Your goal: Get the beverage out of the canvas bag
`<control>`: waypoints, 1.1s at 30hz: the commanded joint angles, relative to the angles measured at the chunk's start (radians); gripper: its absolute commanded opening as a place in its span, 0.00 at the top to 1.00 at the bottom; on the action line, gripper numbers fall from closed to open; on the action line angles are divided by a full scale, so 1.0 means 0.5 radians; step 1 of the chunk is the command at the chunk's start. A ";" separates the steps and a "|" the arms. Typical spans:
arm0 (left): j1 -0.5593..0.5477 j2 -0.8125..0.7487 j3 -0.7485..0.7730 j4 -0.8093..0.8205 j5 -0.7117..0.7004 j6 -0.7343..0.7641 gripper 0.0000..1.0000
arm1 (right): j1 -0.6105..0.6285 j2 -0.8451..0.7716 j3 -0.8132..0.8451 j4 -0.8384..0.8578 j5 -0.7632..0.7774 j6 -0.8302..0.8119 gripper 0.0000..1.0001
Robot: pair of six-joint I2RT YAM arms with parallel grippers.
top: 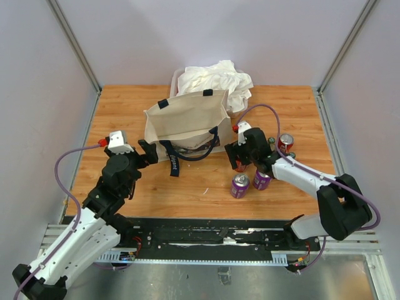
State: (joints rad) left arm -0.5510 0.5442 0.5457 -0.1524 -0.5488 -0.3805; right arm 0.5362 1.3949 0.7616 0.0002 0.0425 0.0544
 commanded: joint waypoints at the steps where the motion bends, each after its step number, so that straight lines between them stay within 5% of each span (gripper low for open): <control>1: 0.010 0.049 0.085 -0.122 -0.038 -0.038 0.00 | 0.005 -0.076 0.041 0.006 0.082 -0.003 0.01; 17: 0.008 0.140 0.288 -0.191 -0.227 0.002 0.00 | -0.059 -0.581 0.513 -0.248 0.310 -0.066 0.02; 33: 0.011 0.258 0.413 -0.236 -0.570 0.001 0.00 | -1.454 -0.868 0.557 -0.992 0.394 0.842 0.02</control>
State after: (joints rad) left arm -0.5510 0.6804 0.7246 -0.2760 -0.7521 -0.3782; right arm -0.0895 0.9840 1.0538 -0.3294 0.2234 0.3511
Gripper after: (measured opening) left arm 0.994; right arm 0.984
